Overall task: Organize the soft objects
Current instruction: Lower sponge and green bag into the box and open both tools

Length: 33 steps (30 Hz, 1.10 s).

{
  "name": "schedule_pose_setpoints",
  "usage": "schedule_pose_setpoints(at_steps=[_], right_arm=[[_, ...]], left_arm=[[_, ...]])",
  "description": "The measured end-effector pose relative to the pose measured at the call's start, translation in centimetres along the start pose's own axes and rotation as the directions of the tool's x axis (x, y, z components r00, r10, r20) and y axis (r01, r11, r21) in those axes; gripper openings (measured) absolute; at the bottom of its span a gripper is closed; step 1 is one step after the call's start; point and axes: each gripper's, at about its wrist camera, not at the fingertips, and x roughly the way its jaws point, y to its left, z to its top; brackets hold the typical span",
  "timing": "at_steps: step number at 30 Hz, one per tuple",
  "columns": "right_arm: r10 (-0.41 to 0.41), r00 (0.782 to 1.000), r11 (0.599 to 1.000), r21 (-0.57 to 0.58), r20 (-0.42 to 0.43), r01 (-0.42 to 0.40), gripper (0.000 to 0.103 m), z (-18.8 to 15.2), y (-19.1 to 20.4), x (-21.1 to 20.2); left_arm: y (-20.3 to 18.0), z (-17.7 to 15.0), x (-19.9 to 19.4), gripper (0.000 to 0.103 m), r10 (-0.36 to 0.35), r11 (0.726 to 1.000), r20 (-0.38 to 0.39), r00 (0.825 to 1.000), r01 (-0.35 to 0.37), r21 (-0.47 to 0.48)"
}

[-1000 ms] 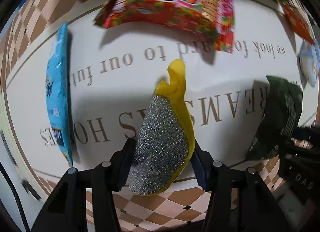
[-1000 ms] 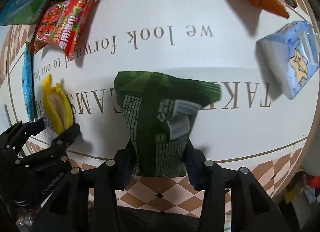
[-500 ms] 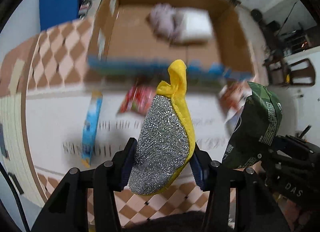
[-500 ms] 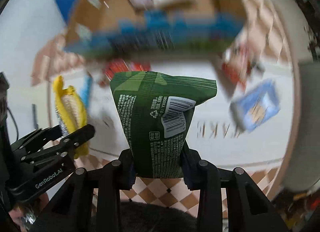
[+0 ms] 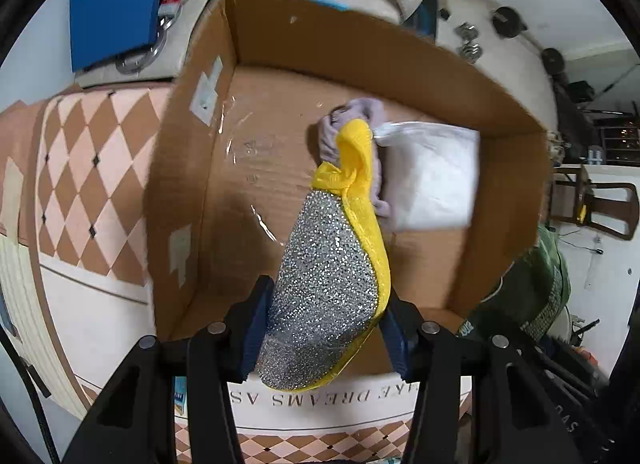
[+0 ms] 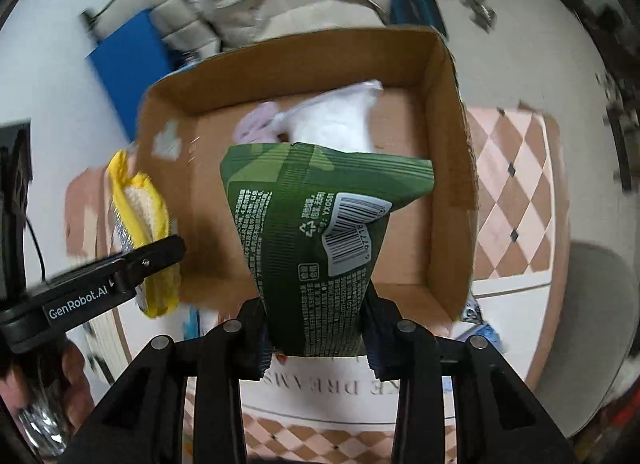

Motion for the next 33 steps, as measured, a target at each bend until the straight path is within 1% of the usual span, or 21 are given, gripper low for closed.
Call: schedule_pose_setpoints(at_steps=[3, 6, 8, 10, 11, 13, 16, 17, 18, 19, 20, 21, 22, 23, 25, 26, 28, 29, 30, 31, 33], right_arm=[[0.045, 0.998, 0.99, 0.139, -0.045, -0.038, 0.039, 1.2, -1.6, 3.0], [0.075, 0.994, 0.968, 0.247, -0.08, -0.054, 0.039, 1.3, -3.3, 5.7], [0.092, 0.991, 0.955, 0.292, -0.097, -0.061, 0.039, 1.4, -4.0, 7.2], [0.098, 0.99, 0.947, 0.317, -0.105, -0.06, 0.039, 1.4, -4.4, 8.2], [0.098, 0.989, 0.944, 0.324, -0.108, -0.059, 0.039, 1.4, -4.4, 8.4], [0.104, 0.988, 0.941, 0.334, -0.115, -0.06, 0.039, 1.9, -4.4, 9.1], [0.113, 0.984, 0.941, 0.333, -0.135, -0.062, 0.039, 2.0, -4.2, 9.5], [0.118, 0.983, 0.942, 0.329, -0.143, -0.066, 0.039, 2.1, -4.0, 9.6], [0.136, 0.98, 0.942, 0.325, -0.149, -0.081, 0.04, 2.8, -4.2, 9.8], [0.144, 0.977, 0.944, 0.318, -0.155, -0.088, 0.042, 2.9, -4.2, 9.9], [0.151, 0.975, 0.947, 0.306, -0.164, -0.095, 0.046, 3.0, -4.6, 9.7], [0.158, 0.972, 0.95, 0.296, -0.172, -0.102, 0.059, 3.0, -4.3, 9.4], [0.161, 0.972, 0.952, 0.286, -0.172, -0.107, 0.068, 3.0, -4.2, 9.2], [0.154, 0.973, 0.957, 0.272, -0.17, -0.103, 0.071, 3.0, -4.0, 8.8], [0.122, 0.98, 0.969, 0.233, -0.159, -0.083, 0.082, 2.9, -3.7, 7.7], [0.101, 0.983, 0.975, 0.211, -0.155, -0.067, 0.084, 2.9, -3.5, 7.1], [0.05, 0.99, 0.987, 0.156, -0.135, -0.029, 0.085, 2.6, -3.1, 5.8], [0.02, 0.992, 0.992, 0.129, -0.125, -0.004, 0.086, 2.4, -2.8, 5.2], [-0.02, 0.994, 0.995, 0.091, -0.112, 0.03, 0.093, 2.1, -2.5, 4.5], [-0.065, 0.994, 0.996, 0.051, -0.087, 0.07, 0.096, 1.9, -2.1, 3.7], [-0.133, 0.991, 0.991, -0.009, -0.03, 0.133, 0.098, 1.3, -1.4, 2.3]], left_arm=[[0.1, 0.9, 3.1, 0.048, 0.002, 1.0, -0.08, 0.997, -0.003, -0.008], [0.3, 1.4, 5.6, 0.048, -0.005, 1.0, -0.14, 0.99, 0.002, -0.021], [0.6, 1.6, 6.8, 0.048, -0.016, 0.999, -0.167, 0.986, 0.011, -0.034], [0.7, 1.8, 7.7, 0.049, -0.021, 0.999, -0.186, 0.982, 0.014, -0.041], [0.9, 1.9, 8.1, 0.05, -0.022, 0.999, -0.189, 0.982, 0.014, -0.039], [1.0, 1.8, 8.4, 0.051, -0.026, 0.999, -0.195, 0.98, 0.019, -0.037], [0.8, 2.1, 8.3, 0.052, -0.056, 0.998, -0.214, 0.975, 0.049, -0.041], [0.8, 2.1, 8.1, 0.057, -0.062, 0.998, -0.219, 0.974, 0.055, -0.038], [0.6, 2.1, 7.8, 0.063, -0.062, 0.998, -0.213, 0.975, 0.058, -0.028], [0.4, 2.1, 7.3, 0.077, -0.057, 0.998, -0.202, 0.978, 0.055, -0.013], [0.3, 2.0, 6.8, 0.082, -0.046, 0.999, -0.188, 0.981, 0.048, 0.004], [0.3, 2.0, 6.0, 0.083, -0.026, 0.999, -0.166, 0.986, 0.03, 0.017], [0.3, 1.9, 5.3, 0.087, -0.015, 0.999, -0.147, 0.989, 0.02, 0.03], [0.3, 1.8, 4.6, 0.091, -0.008, 0.999, -0.131, 0.991, 0.013, 0.039], [0.2, 1.4, 3.2, 0.095, -0.002, 0.999, -0.1, 0.995, 0.007, 0.046], [0.2, 1.1, 2.3, 0.098, 0.001, 0.999, -0.081, 0.997, 0.003, 0.052], [0.2, 0.0, 0.3, 0.101, 0.02, 0.997, -0.03, 0.999, -0.018, 0.072], [0.2, -0.4, -0.5, 0.101, 0.025, 0.996, -0.012, 1.0, -0.024, 0.08], [0.1, -1.1, -1.7, 0.101, 0.04, 0.995, 0.018, 0.999, -0.042, 0.094], [0.1, -1.7, -2.3, 0.101, 0.049, 0.993, 0.037, 0.998, -0.052, 0.102], [-0.1, -3.1, -4.2, 0.101, 0.062, 0.991, 0.09, 0.994, -0.072, 0.115]])
